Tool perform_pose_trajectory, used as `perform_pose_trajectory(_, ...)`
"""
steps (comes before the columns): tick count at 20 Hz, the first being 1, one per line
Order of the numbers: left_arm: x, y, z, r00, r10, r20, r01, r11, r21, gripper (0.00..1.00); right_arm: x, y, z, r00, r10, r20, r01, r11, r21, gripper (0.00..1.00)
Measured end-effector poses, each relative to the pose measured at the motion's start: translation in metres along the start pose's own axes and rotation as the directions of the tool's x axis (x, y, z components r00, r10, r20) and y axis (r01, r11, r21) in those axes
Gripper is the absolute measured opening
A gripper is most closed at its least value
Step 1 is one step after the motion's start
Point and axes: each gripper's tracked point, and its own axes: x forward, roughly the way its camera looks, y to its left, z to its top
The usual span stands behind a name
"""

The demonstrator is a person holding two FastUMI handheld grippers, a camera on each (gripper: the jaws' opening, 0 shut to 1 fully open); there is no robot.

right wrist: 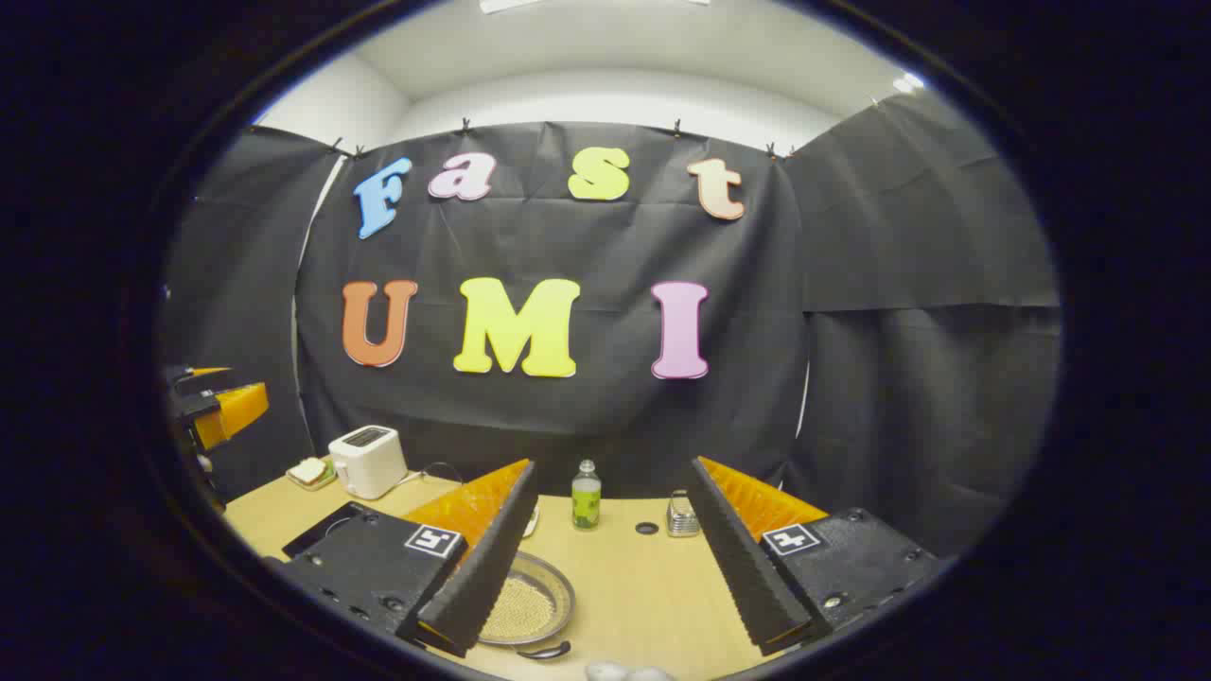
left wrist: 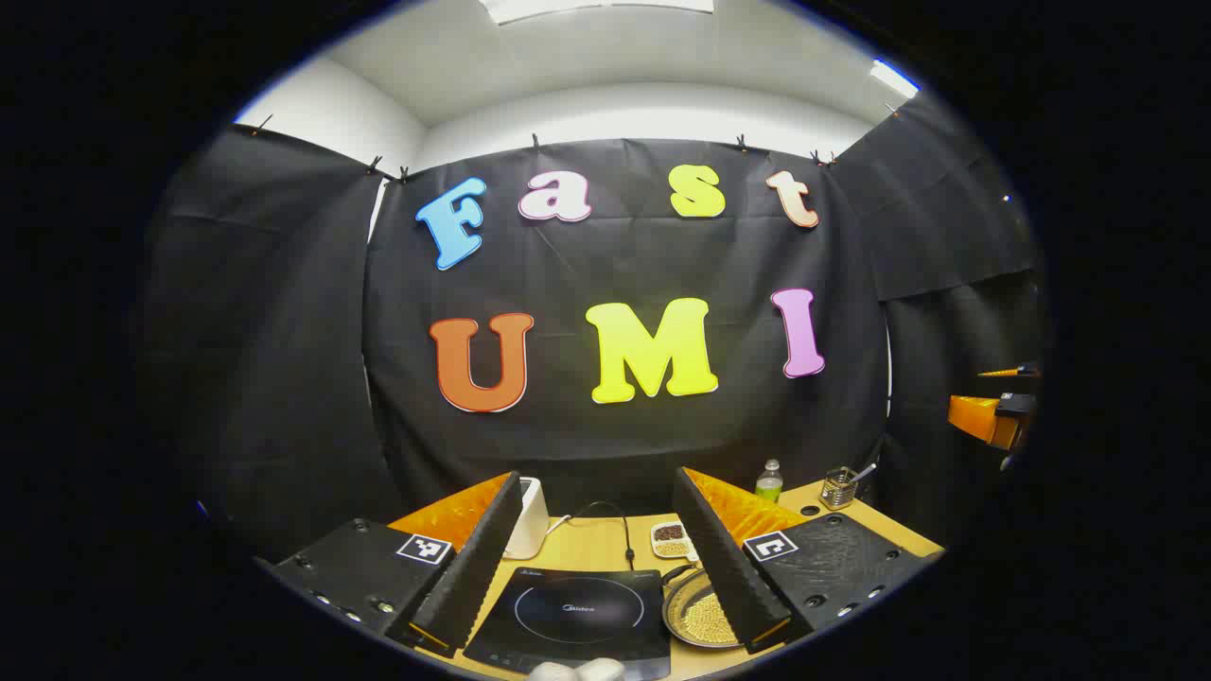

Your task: First push the handle of the pot to place it horizontally, then grasp the pot with both hands and set it on the induction cooktop.

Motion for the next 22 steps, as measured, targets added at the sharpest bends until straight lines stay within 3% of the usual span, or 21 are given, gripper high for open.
perform_pose_trajectory(5, -0.005, 0.006, -0.002, 1.000, -0.002, 0.001, 0.002, 1.000, -0.001, 0.96, -0.006, 0.020, -0.003, 1.000, 0.014, -0.003, -0.015, 1.000, -0.009, 0.96)
perform_pose_trajectory(22, -0.016, 0.013, -0.006, 1.000, -0.011, -0.001, 0.011, 1.000, 0.002, 0.96, -0.011, 0.033, -0.014, 0.999, 0.024, -0.044, -0.025, 1.000, -0.019, 0.97)
